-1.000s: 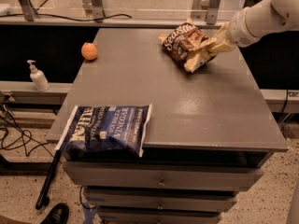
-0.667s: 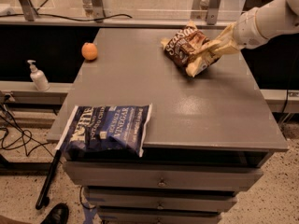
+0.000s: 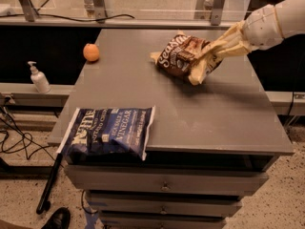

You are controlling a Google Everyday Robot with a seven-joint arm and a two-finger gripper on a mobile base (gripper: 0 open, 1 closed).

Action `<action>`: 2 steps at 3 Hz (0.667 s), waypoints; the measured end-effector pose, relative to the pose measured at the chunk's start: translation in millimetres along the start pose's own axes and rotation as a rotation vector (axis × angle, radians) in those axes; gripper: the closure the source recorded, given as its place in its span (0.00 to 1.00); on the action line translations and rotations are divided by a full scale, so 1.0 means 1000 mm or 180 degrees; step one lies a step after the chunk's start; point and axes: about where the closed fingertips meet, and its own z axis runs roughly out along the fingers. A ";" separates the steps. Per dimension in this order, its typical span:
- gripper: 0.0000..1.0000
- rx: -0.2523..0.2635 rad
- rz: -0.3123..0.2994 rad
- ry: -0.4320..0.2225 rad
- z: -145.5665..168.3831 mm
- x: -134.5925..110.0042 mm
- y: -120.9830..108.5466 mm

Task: Move brown chip bag near blue chip bag

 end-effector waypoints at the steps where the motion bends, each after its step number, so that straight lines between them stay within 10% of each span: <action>1: 1.00 -0.0278 -0.0181 -0.0391 -0.012 -0.016 0.017; 2: 1.00 -0.0451 -0.0303 -0.0699 -0.017 -0.032 0.030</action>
Offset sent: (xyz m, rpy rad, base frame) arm -0.0734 0.0048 0.0314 0.1753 0.0492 0.4048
